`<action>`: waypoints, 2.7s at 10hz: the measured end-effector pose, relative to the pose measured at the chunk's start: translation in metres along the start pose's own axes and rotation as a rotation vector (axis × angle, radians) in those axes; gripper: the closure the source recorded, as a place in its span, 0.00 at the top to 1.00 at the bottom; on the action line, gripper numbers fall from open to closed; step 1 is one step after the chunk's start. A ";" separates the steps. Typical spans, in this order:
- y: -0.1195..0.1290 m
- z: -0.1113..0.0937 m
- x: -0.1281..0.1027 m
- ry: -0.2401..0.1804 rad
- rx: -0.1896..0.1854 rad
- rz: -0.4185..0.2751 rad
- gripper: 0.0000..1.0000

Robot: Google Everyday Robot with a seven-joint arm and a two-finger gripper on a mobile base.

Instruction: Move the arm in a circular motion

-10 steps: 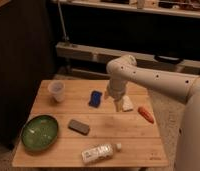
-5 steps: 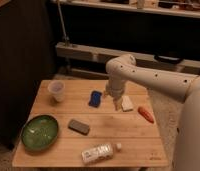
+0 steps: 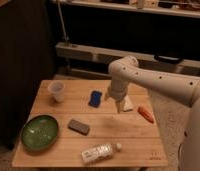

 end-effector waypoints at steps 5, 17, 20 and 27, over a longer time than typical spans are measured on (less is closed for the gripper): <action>-0.014 0.002 -0.025 -0.003 -0.005 -0.062 0.65; -0.017 0.000 -0.020 -0.016 0.005 -0.141 0.65; -0.042 0.002 -0.030 -0.020 0.006 -0.168 0.65; -0.054 0.003 -0.020 -0.022 0.027 -0.202 0.65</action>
